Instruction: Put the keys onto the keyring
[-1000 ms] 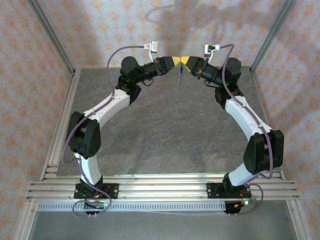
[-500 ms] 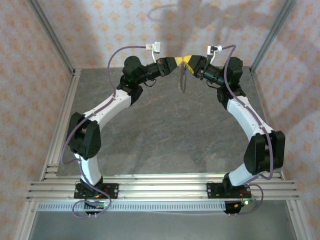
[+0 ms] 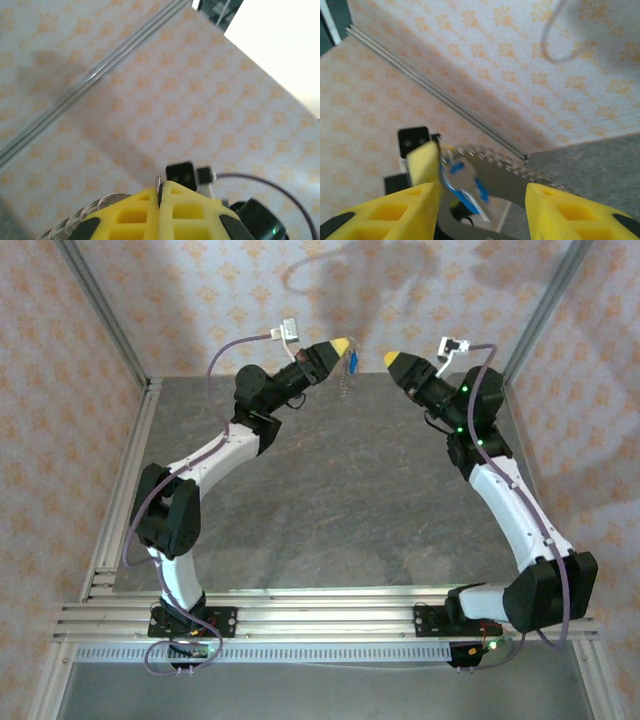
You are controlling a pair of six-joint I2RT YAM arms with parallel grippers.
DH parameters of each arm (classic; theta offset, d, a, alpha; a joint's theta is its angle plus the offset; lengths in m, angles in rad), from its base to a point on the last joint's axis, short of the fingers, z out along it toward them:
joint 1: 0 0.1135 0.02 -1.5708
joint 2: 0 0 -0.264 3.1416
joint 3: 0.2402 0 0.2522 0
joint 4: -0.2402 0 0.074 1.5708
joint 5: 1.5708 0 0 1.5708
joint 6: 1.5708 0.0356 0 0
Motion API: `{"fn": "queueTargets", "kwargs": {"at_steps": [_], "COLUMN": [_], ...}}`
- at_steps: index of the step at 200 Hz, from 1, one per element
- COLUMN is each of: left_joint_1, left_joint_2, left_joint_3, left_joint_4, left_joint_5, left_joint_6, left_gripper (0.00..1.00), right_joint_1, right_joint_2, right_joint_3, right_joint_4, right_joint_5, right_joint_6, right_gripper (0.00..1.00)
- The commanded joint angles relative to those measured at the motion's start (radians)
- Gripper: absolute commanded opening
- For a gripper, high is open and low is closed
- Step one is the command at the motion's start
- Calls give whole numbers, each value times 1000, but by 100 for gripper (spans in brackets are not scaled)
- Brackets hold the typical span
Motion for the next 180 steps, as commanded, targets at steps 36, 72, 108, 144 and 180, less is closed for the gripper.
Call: {"fn": "queueTargets", "kwargs": {"at_steps": [36, 72, 108, 144, 180], "left_joint_1": [1, -13, -21, -24, -26], "left_joint_2": [1, -3, -7, -1, 3], "left_joint_3": [2, 1, 13, 21, 25], "left_joint_4": [160, 138, 110, 102, 102], "left_joint_5": [-67, -79, -75, -70, -65], "left_joint_6": [-68, -53, -36, -29, -30], "left_gripper": [0, 0, 0, 0, 0], "right_joint_1": [121, 181, 225, 238, 238], "right_joint_2": [4, 29, 27, 41, 68], "right_joint_3": [-4, 26, 45, 77, 116], "right_joint_4": [-54, -44, -45, -46, -49], "right_joint_5": [230, 247, 271, 284, 296], "right_joint_6": [-257, -336, -402, -424, -435], "right_gripper": [48, 48, 48, 48, 48]}}
